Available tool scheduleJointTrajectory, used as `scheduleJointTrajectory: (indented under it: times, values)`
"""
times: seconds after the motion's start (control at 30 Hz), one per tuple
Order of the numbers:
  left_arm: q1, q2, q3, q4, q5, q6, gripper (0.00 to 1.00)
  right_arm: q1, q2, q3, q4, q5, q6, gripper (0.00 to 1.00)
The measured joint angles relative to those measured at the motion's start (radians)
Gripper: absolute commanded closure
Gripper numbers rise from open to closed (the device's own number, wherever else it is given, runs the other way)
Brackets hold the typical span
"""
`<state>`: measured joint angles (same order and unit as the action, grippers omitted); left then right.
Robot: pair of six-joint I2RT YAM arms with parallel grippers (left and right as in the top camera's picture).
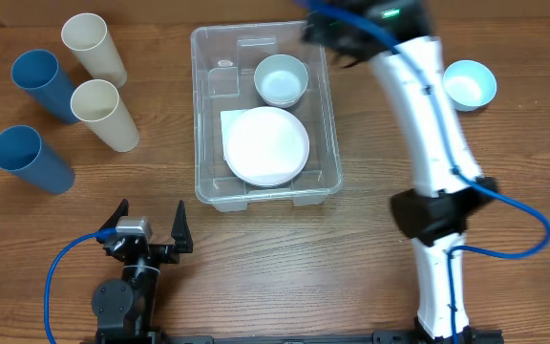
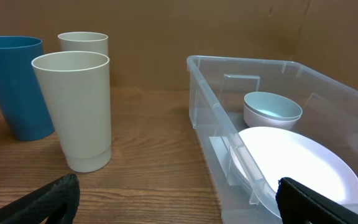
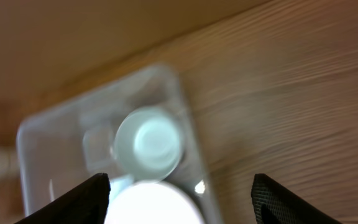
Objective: Pack container
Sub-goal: 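Move the right gripper to the light-blue bowl and grasp its rim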
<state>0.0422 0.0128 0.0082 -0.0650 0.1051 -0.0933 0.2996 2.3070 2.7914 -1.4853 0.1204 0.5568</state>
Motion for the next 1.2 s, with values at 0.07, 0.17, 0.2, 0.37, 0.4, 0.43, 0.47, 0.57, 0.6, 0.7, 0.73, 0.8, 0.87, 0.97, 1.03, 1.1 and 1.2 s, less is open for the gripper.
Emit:
scheduleJointTrajectory:
  times: [0.07,0.17,0.2,0.37,0.4,0.43,0.47,0.57,0.6,0.7,0.73,0.8,0.87,0.97,1.03,1.1,1.2]
  values:
    - [0.0,0.0,0.0,0.0,0.0,0.0,0.0,-0.129,-0.008,0.008,-0.077,-0.002,0.06,0.24]
    - [0.0,0.0,0.0,0.0,0.0,0.0,0.0,-0.323,-0.005,-0.017,-0.107,-0.008,0.118,0.24]
    - [0.0,0.0,0.0,0.0,0.0,0.0,0.0,-0.401,-0.005,-0.045,-0.106,-0.009,0.138,0.25]
    - [0.0,0.0,0.0,0.0,0.0,0.0,0.0,-0.56,-0.005,-0.281,-0.018,-0.02,0.174,0.25]
    - [0.0,0.0,0.0,0.0,0.0,0.0,0.0,-0.579,-0.005,-0.351,0.021,-0.024,0.175,0.25]
    - [0.0,0.0,0.0,0.0,0.0,0.0,0.0,-0.592,-0.005,-0.409,0.045,-0.028,0.175,0.25]
    - [0.0,0.0,0.0,0.0,0.0,0.0,0.0,-0.599,-0.001,-0.444,0.063,-0.027,0.176,0.25]
    - [0.0,0.0,0.0,0.0,0.0,0.0,0.0,-0.613,0.0,-0.597,0.177,-0.036,0.175,0.26]
    - [0.0,0.0,0.0,0.0,0.0,0.0,0.0,-0.614,0.001,-0.641,0.209,-0.037,0.175,0.26]
    - [0.0,0.0,0.0,0.0,0.0,0.0,0.0,-0.614,0.003,-0.752,0.32,-0.048,0.164,0.27]
    - [0.0,0.0,0.0,0.0,0.0,0.0,0.0,-0.614,0.004,-0.775,0.343,-0.054,0.161,0.27]
    - [0.0,0.0,0.0,0.0,0.0,0.0,0.0,-0.614,0.004,-0.803,0.368,-0.06,0.156,0.28]
    - [0.0,0.0,0.0,0.0,0.0,0.0,0.0,-0.614,0.004,-0.806,0.387,-0.064,0.15,0.28]
    - [0.0,0.0,0.0,0.0,0.0,0.0,0.0,-0.613,0.004,-0.806,0.415,-0.067,0.136,0.3]
    - [0.0,0.0,0.0,0.0,0.0,0.0,0.0,-0.613,0.004,-0.806,0.435,-0.069,0.129,0.32]
    - [0.0,0.0,0.0,0.0,0.0,0.0,0.0,-0.613,0.004,-0.806,0.456,-0.069,0.124,0.33]
    - [0.0,0.0,0.0,0.0,0.0,0.0,0.0,-0.613,0.004,-0.807,0.49,-0.069,0.123,0.36]
